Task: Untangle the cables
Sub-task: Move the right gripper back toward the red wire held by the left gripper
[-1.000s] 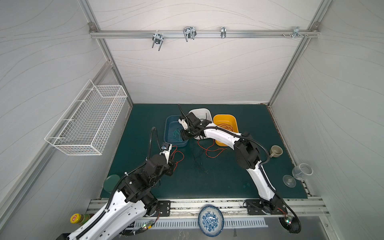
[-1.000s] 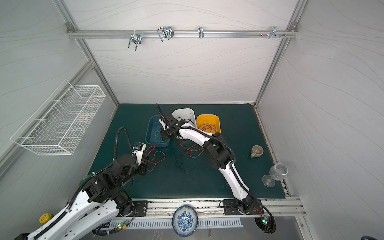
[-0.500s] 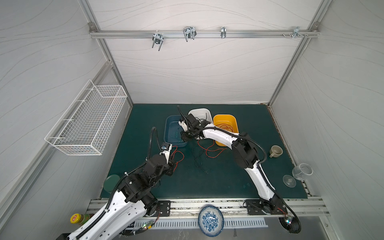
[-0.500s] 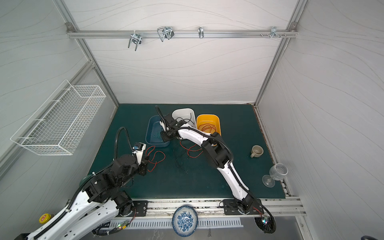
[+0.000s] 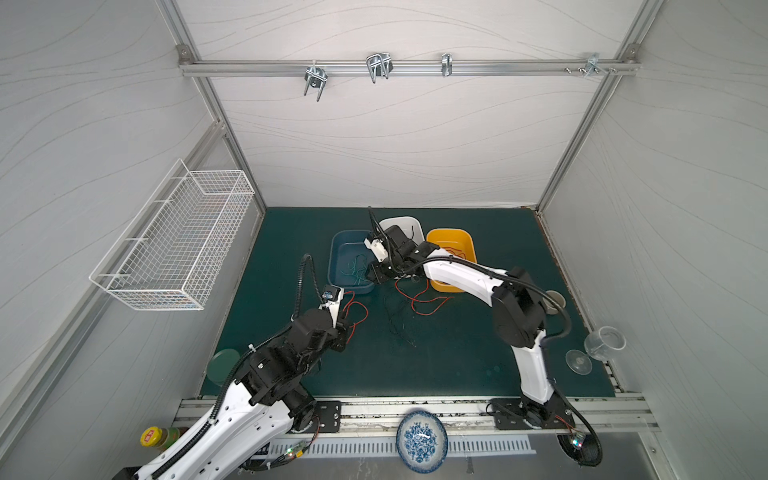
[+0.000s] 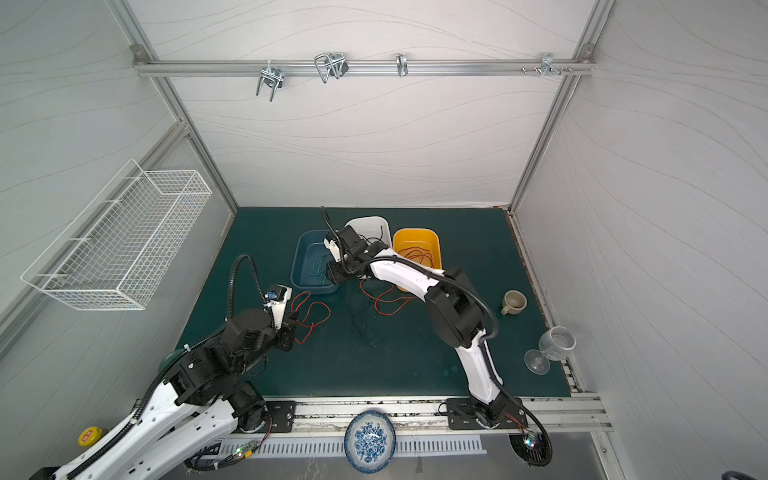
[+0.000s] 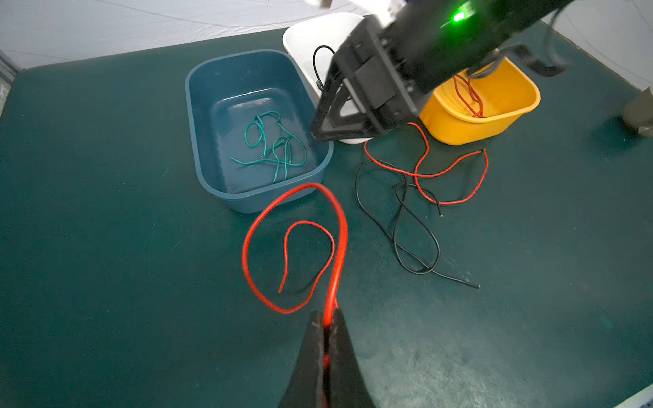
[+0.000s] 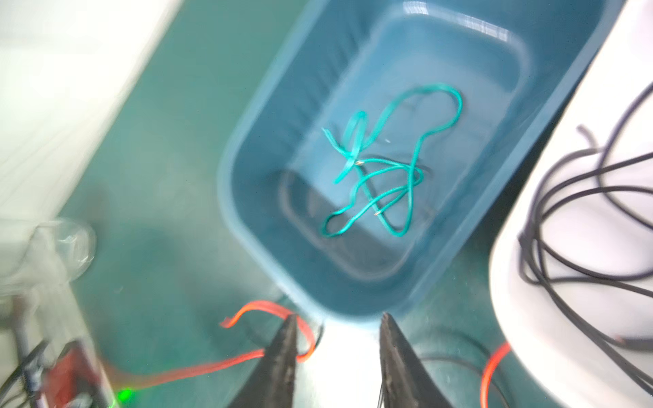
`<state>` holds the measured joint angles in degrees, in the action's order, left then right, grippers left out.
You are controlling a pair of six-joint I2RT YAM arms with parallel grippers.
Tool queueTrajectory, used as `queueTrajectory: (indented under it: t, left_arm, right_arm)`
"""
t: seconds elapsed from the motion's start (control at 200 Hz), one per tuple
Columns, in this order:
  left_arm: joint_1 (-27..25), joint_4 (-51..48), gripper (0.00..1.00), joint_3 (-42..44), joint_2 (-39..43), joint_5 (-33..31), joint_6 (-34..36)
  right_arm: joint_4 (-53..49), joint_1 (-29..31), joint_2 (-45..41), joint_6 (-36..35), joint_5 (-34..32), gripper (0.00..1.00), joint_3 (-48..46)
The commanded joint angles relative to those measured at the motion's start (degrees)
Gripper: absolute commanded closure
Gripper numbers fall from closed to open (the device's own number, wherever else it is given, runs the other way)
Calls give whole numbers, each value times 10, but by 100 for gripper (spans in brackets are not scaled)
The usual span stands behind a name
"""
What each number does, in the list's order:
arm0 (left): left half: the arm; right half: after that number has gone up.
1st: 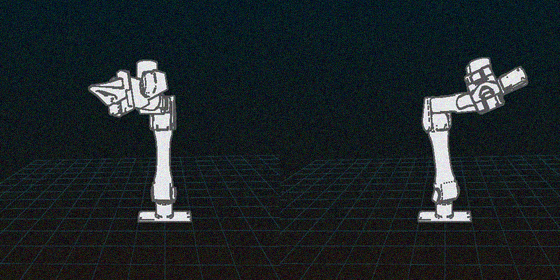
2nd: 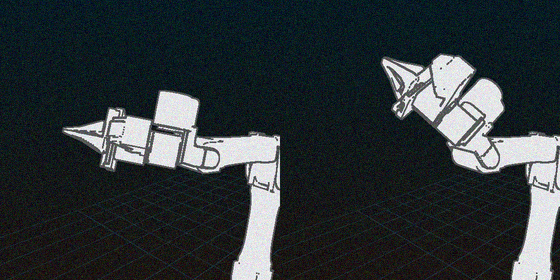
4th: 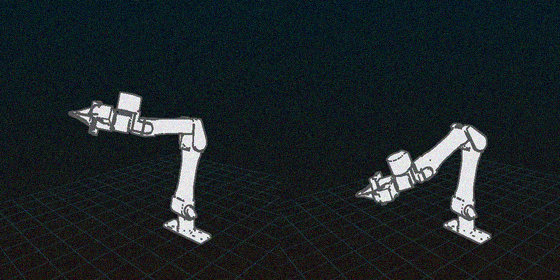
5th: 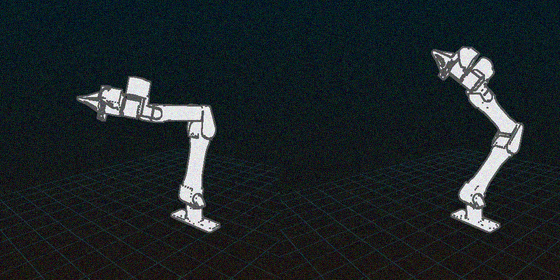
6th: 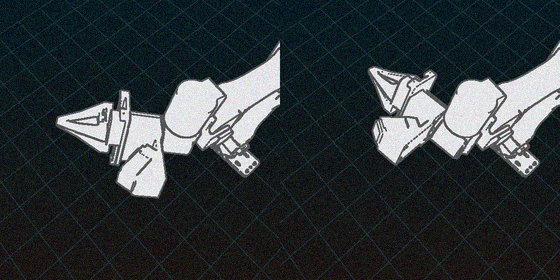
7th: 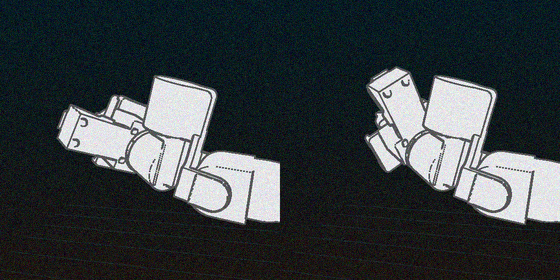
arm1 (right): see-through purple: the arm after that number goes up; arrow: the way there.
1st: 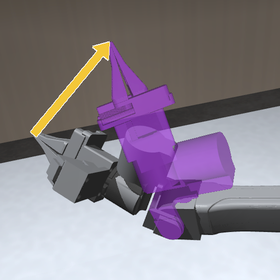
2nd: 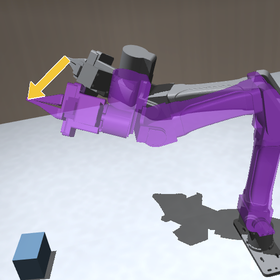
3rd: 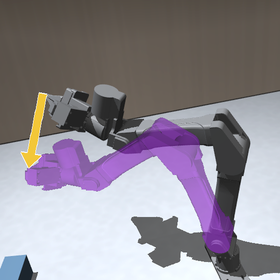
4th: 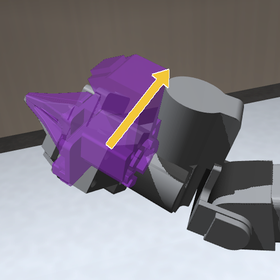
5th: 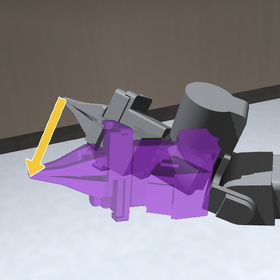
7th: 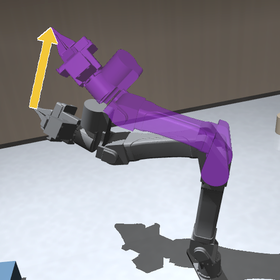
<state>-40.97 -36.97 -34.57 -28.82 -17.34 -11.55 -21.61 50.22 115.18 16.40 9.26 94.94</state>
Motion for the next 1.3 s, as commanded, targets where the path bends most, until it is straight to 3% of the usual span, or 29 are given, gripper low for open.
queueTrajectory:
  t: [0.0, 0.08, 0.155, 0.44, 0.74, 1.0, 1.29]
  left_arm:
    - [2, 22, 100, -6, 11, 13, 0]
    - [1, 25, 100, -11, 16, 32, 1]
    - [2, 24, 100, -17, 22, 51, 0]
    - [1, 13, 100, -58, 1, 201, -32]
    - [1, 83, 100, -90, -56, 364, -117]
    - [1, 117, 100, -108, -65, 412, -141]
    - [1, 101, 100, -126, -72, 411, -136]
  right_arm:
    - [98, -1, -95, -13, 41, 54, -75]
    - [148, -1, -151, -18, 68, 44, -151]
    - [184, -2, -204, -22, 76, 42, -215]
    - [269, 6, -367, -60, 82, 39, -397]
    - [284, 31, -460, -98, 62, 39, -476]
    - [295, 47, -479, -104, 59, 40, -501]
    - [317, 56, -492, -95, 40, 40, -526]
